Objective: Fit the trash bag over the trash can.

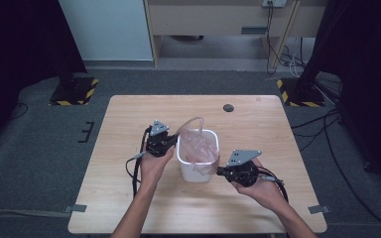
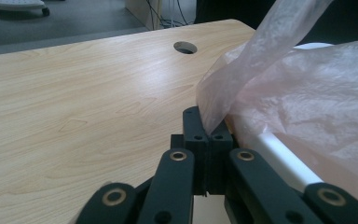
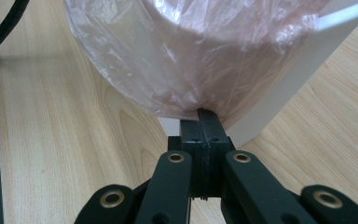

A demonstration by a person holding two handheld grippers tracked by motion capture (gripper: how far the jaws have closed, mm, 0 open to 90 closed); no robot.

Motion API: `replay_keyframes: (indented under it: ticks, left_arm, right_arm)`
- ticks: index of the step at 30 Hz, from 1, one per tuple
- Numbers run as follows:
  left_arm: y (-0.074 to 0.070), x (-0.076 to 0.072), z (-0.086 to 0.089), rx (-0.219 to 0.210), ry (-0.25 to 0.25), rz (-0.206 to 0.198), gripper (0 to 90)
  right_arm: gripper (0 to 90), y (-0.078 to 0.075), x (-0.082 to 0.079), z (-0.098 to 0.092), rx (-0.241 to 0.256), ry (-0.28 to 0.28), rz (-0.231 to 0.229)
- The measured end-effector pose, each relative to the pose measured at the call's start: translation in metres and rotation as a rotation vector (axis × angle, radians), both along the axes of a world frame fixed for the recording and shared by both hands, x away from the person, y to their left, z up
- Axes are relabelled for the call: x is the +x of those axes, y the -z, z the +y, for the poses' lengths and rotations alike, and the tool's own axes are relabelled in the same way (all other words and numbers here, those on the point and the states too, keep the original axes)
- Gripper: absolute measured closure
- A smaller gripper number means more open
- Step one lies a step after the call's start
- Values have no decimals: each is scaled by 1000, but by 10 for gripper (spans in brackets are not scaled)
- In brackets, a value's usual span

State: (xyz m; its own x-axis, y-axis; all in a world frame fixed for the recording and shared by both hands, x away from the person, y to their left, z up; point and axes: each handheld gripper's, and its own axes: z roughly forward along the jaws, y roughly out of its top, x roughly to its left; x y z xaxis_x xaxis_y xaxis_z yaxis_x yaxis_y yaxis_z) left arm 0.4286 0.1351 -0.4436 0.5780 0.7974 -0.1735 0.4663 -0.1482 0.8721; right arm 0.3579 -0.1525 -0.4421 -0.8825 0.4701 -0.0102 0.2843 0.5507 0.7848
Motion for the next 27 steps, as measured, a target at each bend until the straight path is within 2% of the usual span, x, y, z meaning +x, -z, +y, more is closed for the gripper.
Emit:
replay_keyframes:
  ticks: [3, 5, 11, 18, 26, 27]
  left_arm:
    - [-2, -1, 3, 12, -25, -16, 823]
    - [-4, -4, 7, 11, -57, -35, 712]
    - [-11, -12, 21, 11, -74, -81, 616]
    - [-19, -21, 29, 2, -71, -118, 557]
    - [-26, -27, 35, -7, -79, -143, 549]
    - [-27, -29, 35, -9, -78, -145, 549]
  right_arm:
    - [881, -2, -1, -2, -2, 9, -2]
    - [796, -5, -3, -5, 13, 15, 0]
    - [614, -11, -9, -17, 26, 35, -21]
    - [473, -21, -15, -27, 77, 44, -63]
    - [403, -28, -16, -32, 101, 58, -62]
    - [376, -28, -16, -33, 117, 58, -58]
